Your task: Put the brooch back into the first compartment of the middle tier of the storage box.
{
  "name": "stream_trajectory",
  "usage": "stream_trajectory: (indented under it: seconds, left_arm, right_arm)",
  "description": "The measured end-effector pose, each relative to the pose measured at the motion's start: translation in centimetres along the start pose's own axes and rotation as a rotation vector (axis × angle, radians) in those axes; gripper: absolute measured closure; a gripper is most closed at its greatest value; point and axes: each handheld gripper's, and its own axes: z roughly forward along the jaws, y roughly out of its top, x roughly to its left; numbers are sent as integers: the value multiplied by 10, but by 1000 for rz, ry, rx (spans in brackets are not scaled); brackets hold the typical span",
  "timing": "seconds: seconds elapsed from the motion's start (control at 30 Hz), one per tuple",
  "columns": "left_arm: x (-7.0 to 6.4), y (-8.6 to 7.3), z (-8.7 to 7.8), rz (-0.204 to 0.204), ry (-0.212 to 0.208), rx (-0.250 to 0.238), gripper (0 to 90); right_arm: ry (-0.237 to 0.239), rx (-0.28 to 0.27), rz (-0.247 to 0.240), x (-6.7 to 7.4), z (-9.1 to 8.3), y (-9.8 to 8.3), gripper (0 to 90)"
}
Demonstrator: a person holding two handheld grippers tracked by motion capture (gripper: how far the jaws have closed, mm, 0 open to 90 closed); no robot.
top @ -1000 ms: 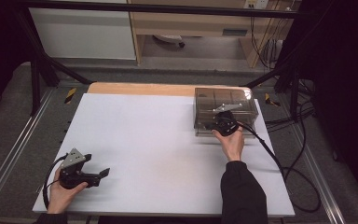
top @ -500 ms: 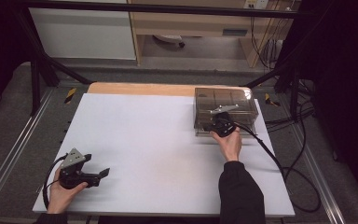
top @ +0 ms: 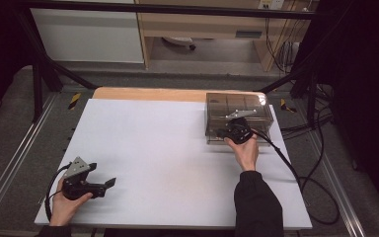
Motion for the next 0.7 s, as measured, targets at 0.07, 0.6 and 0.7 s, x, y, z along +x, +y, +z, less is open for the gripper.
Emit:
stream_trajectory:
  seconds: [0.07,0.6,0.7]
  left_arm:
    - [0,0,0,2,0,0,41]
    - [0,0,1,0,0,4,41]
    - [0,0,1,1,1,4,41]
  right_arm:
    - [-2,-5,-6,1,-3,0,773]
    - [-21,-46,27,8,-35,-3,331]
    - [-15,-51,32,11,-41,-5,243]
